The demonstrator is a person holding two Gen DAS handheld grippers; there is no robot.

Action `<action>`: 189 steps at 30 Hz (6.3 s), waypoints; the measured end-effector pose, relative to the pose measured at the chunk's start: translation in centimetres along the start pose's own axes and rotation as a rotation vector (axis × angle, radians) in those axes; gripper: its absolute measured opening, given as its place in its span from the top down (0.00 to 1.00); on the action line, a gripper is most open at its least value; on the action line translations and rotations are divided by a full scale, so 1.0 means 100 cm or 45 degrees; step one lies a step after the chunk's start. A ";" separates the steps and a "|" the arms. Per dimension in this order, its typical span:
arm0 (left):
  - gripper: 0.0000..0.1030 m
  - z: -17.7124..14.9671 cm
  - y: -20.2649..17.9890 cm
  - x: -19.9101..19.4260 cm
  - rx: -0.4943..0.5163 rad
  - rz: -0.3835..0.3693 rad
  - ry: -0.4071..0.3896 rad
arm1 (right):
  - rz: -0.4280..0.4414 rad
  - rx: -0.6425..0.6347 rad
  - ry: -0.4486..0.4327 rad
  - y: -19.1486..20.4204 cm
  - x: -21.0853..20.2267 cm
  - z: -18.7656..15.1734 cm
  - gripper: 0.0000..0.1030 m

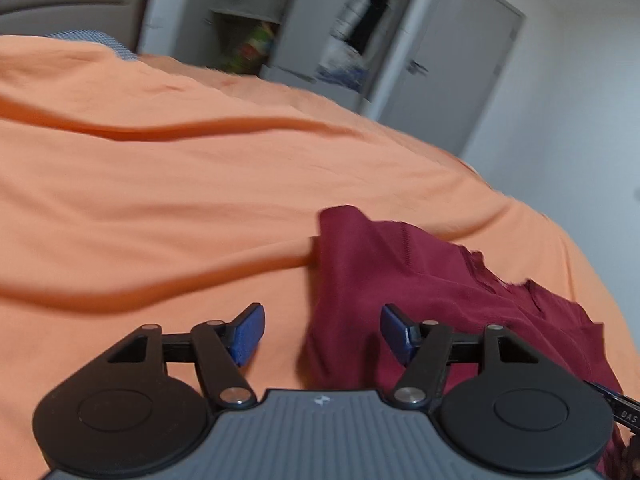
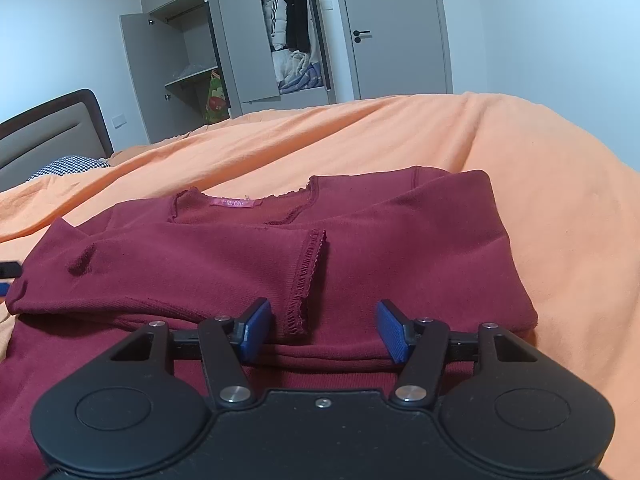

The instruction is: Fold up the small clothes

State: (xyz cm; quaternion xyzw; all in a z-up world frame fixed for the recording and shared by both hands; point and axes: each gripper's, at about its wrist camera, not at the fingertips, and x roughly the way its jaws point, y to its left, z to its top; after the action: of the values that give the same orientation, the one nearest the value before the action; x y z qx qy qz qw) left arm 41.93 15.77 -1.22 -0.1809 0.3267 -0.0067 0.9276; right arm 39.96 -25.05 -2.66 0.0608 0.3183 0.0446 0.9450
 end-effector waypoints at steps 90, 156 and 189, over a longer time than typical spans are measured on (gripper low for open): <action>0.01 -0.233 -0.165 -0.216 0.805 -0.428 -0.004 | 0.174 -0.993 -0.235 0.052 -0.271 -0.189 0.82; 0.97 -0.226 -0.116 -0.245 1.163 -0.039 -0.387 | 0.069 -0.832 -0.410 0.014 -0.307 -0.145 0.96; 0.97 -0.052 -0.117 -0.268 1.102 -0.350 -0.066 | 0.213 -0.899 -0.341 -0.003 -0.312 -0.005 0.95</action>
State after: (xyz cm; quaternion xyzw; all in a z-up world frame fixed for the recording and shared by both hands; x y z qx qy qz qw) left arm 18.88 6.66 15.16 0.1818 0.2435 -0.2613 0.9162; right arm 14.95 -29.12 15.48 -0.2373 0.1512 0.2198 0.9341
